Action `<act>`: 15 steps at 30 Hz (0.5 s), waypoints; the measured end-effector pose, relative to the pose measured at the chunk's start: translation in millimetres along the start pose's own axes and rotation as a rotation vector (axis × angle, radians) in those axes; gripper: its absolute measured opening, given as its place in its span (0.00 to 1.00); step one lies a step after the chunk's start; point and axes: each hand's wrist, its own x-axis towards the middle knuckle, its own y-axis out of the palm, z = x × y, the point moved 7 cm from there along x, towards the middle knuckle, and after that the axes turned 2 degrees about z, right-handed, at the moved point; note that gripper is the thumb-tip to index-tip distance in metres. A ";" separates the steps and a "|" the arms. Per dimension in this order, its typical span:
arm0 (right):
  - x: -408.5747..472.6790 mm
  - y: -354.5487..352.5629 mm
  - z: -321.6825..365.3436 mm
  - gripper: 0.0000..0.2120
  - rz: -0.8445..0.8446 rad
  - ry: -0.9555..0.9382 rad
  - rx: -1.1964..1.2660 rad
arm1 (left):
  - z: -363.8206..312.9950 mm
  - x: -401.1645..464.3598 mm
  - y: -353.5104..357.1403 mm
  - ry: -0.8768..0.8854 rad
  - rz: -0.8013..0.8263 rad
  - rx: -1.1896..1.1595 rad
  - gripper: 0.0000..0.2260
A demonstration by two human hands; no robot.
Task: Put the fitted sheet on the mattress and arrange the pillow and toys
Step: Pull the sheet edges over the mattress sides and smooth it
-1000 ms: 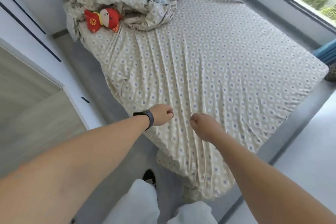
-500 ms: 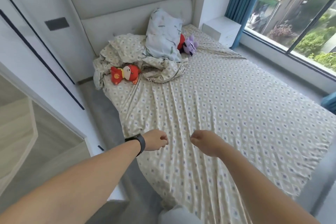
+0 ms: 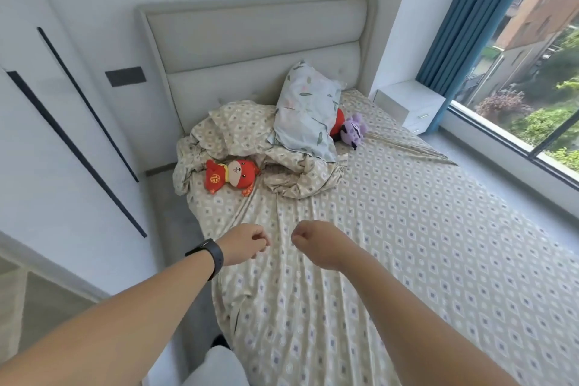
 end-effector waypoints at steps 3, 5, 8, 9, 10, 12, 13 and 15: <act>53.2 -12.5 15.6 0.14 -0.016 0.007 -0.006 | 14.8 54.8 -27.5 -0.016 0.037 0.006 0.09; 87.3 -19.5 21.1 0.14 -0.044 0.025 0.013 | 19.4 93.7 -45.1 0.003 0.081 0.030 0.09; 134.9 -25.7 27.3 0.13 -0.076 0.079 0.041 | 30.5 147.6 -70.6 0.013 0.138 0.042 0.10; 155.6 -27.4 29.9 0.13 -0.073 0.113 0.056 | 37.7 167.6 -82.6 0.002 0.168 0.055 0.10; 167.0 -28.3 33.8 0.13 -0.059 0.137 0.064 | 42.1 179.5 -90.9 -0.003 0.199 0.073 0.11; 186.6 -36.1 40.8 0.13 -0.071 0.177 0.080 | 46.2 203.1 -110.3 0.017 0.257 0.118 0.10; 193.5 -42.3 42.5 0.12 -0.099 0.193 0.094 | 46.4 212.7 -118.9 0.024 0.278 0.131 0.10; 206.6 -55.7 48.7 0.11 -0.171 0.223 0.127 | 47.4 232.0 -140.8 0.026 0.291 0.156 0.10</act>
